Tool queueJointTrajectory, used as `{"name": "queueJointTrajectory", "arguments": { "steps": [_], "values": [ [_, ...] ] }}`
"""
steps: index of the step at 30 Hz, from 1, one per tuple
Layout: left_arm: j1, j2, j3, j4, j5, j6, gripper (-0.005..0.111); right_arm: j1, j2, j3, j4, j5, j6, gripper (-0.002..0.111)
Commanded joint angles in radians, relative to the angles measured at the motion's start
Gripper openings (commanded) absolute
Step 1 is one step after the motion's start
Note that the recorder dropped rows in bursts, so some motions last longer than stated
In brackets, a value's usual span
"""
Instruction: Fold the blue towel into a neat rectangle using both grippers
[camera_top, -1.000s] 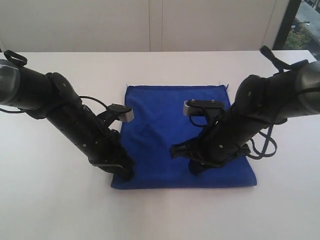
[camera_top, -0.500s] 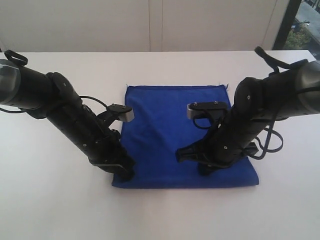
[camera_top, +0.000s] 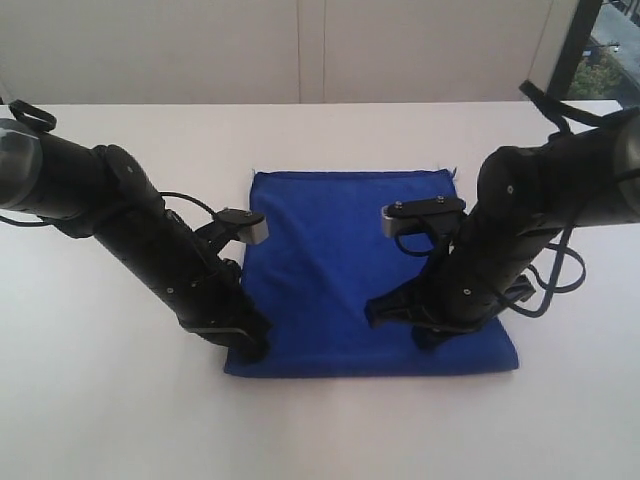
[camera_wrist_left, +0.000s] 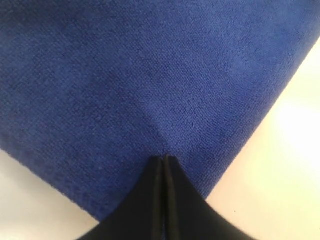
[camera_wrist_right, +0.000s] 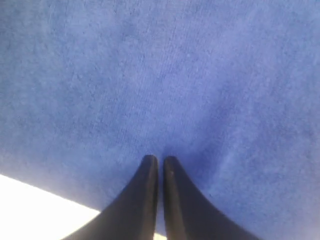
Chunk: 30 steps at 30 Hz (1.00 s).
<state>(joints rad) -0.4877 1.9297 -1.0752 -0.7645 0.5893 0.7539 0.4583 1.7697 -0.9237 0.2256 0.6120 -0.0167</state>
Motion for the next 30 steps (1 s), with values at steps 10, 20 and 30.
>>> {"name": "queueJointTrajectory", "arguments": {
  "steps": [10,20,30],
  "values": [
    [-0.004,0.015,0.008,0.018,0.01,-0.021,0.0,0.0,0.007,0.006,-0.207,0.021,0.137,0.005],
    [-0.004,0.015,0.008,0.018,0.018,-0.021,0.0,0.0,0.007,0.006,-0.352,0.086,0.202,0.005],
    [-0.004,0.015,0.008,0.018,0.023,-0.022,0.0,0.0,0.007,0.006,-0.476,0.115,0.279,0.005]
  ]
}}
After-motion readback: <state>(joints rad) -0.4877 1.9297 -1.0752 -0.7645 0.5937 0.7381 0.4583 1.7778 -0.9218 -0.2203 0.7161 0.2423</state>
